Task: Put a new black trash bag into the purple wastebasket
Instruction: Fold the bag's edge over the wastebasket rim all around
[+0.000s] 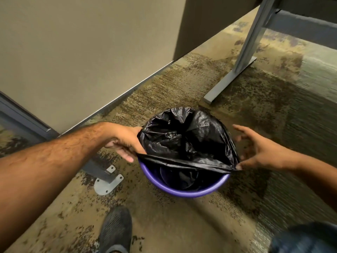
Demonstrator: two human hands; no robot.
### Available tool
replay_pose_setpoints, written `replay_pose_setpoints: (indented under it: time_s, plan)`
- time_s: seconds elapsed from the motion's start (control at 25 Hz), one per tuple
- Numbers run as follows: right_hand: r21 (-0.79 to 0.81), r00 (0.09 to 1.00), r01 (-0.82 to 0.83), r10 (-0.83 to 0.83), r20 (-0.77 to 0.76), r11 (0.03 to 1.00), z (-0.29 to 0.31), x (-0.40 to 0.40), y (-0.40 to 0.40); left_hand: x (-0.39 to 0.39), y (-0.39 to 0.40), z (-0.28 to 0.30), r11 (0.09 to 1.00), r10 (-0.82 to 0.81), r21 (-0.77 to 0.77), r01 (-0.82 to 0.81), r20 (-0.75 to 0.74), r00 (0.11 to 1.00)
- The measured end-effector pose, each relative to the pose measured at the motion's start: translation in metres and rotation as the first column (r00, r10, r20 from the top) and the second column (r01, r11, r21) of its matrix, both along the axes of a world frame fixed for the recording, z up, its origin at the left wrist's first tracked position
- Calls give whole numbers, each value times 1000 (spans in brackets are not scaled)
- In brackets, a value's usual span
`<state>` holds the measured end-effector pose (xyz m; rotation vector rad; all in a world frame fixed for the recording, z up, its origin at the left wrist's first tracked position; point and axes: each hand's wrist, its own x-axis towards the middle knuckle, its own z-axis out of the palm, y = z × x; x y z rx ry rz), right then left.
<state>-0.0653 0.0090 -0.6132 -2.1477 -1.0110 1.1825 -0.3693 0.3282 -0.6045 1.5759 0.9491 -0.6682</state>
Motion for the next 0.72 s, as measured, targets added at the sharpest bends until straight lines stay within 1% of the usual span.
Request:
replay_pose_setpoints:
  time_s: [0.04,0.12,0.16,0.2,0.24,0.28,0.32,0.36,0.4,0.44,0.48,0.52,0.56,0.6,0.64,0.68,0.72]
  plan:
    - [7,998,62,-62,15,998,-6,-10,-10,-6,-6,1,1000,-7,3,7,-1,1000]
    - [102,985,169,-172,27,980,-22,-34,-21,-12,-21,3,1000,0,28,1,-28,1000]
    - [168,977,166,-186,109,972,-26,-45,-22,-13,-28,4,999,10,41,-8,-49,999]
    - [236,956,83,-144,255,968,-27,-54,-22,-13,-34,6,998,18,59,-14,-70,997]
    - [279,904,-66,-61,424,958,-24,-60,-21,-12,-40,10,996,28,89,-20,-88,996]
    - [270,817,-239,43,574,933,-18,-65,-20,-12,-45,13,990,33,140,-19,-98,995]
    - [218,721,-372,133,680,902,-13,-65,-18,-14,-50,16,976,24,216,-1,-103,994]
    - [155,637,-445,190,747,882,-10,-65,-16,-18,-56,19,951,-3,308,36,-109,994]
    - [116,570,-479,208,795,870,-8,-64,-15,-24,-62,20,908,-51,407,101,-131,990]
    - [104,524,-502,206,826,859,-7,-63,-14,-31,-67,21,836,-121,514,195,-174,977]
    - [119,498,-535,199,844,837,-7,-63,-14,-39,-71,23,721,-202,621,309,-238,950]
    - [138,484,-579,203,851,803,-7,-62,-15,-48,-73,24,567,-283,713,412,-301,911]
    - [149,472,-622,216,854,769,-8,-60,-16,-55,-74,23,402,-376,786,470,-326,867]
    - [152,464,-653,234,854,742,-7,-58,-19,-60,-74,20,233,-509,849,475,-310,803]
    - [149,459,-674,252,852,724,-6,-55,-21,-63,-74,17,84,-658,890,448,-288,696]
    - [141,459,-680,268,847,719,-6,-52,-25,-63,-74,13,-13,-775,911,411,-269,572]
    - [141,465,-680,275,841,719,-8,-50,-29,-61,-75,9,-53,-847,921,385,-246,471]
